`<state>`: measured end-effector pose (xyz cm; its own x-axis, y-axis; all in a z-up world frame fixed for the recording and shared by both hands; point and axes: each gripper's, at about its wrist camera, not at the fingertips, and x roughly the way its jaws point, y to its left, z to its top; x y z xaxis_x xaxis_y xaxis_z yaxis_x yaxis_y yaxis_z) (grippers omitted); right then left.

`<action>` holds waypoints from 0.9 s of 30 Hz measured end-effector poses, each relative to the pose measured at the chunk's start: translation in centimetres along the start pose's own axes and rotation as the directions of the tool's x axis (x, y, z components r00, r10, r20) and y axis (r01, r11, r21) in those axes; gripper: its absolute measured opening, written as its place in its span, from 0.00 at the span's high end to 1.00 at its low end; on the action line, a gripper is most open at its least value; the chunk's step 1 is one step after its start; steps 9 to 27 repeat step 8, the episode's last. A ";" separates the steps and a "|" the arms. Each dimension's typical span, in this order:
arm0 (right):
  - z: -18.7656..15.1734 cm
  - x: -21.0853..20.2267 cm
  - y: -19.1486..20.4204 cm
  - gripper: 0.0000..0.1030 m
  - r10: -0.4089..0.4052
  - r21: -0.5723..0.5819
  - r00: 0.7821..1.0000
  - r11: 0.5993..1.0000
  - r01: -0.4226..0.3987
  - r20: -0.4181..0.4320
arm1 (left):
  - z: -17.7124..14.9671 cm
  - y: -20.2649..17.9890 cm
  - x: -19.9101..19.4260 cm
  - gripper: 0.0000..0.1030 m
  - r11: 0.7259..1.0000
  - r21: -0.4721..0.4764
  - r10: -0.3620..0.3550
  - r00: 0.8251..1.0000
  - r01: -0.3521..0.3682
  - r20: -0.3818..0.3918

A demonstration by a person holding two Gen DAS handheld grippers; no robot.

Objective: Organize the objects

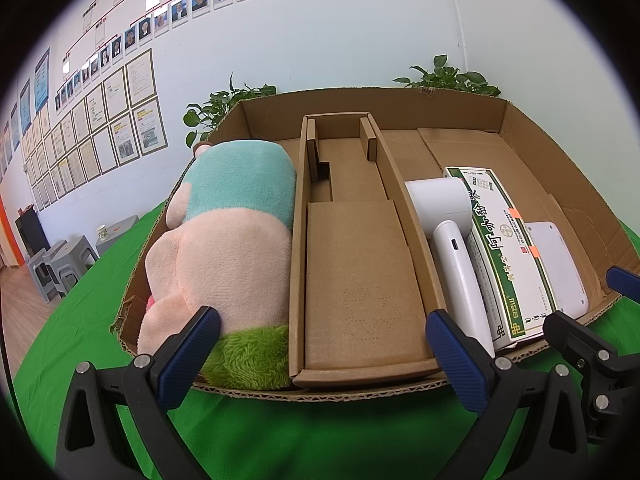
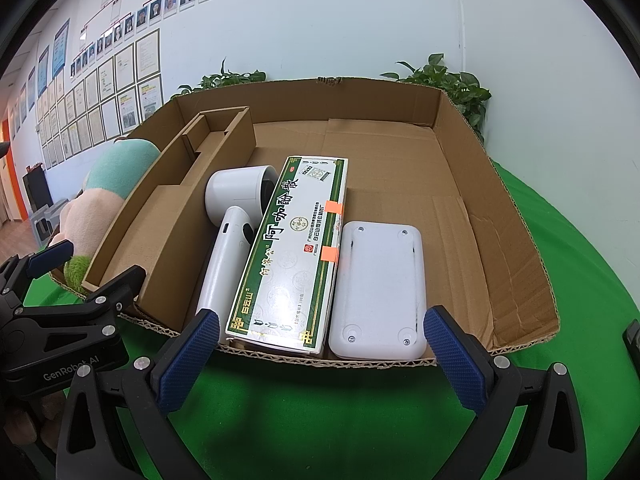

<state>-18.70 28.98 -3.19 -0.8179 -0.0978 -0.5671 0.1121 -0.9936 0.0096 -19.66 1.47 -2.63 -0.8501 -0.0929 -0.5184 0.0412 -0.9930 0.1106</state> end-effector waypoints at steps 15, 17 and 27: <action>0.0 0.0 0.0 0.00 0.000 0.000 1.000 1.000 0.000 0.000 | 0.0 0.0 0.0 0.01 1.000 0.002 0.003 1.000 -0.003 0.000; 0.0 0.0 0.0 0.00 0.000 0.000 1.000 1.000 0.000 0.000 | 0.0 0.0 0.0 0.01 1.000 0.002 0.003 1.000 -0.003 0.000; 0.0 0.0 0.0 0.00 0.000 0.000 1.000 1.000 0.000 0.000 | 0.0 0.0 0.0 0.01 1.000 0.002 0.003 1.000 -0.003 0.000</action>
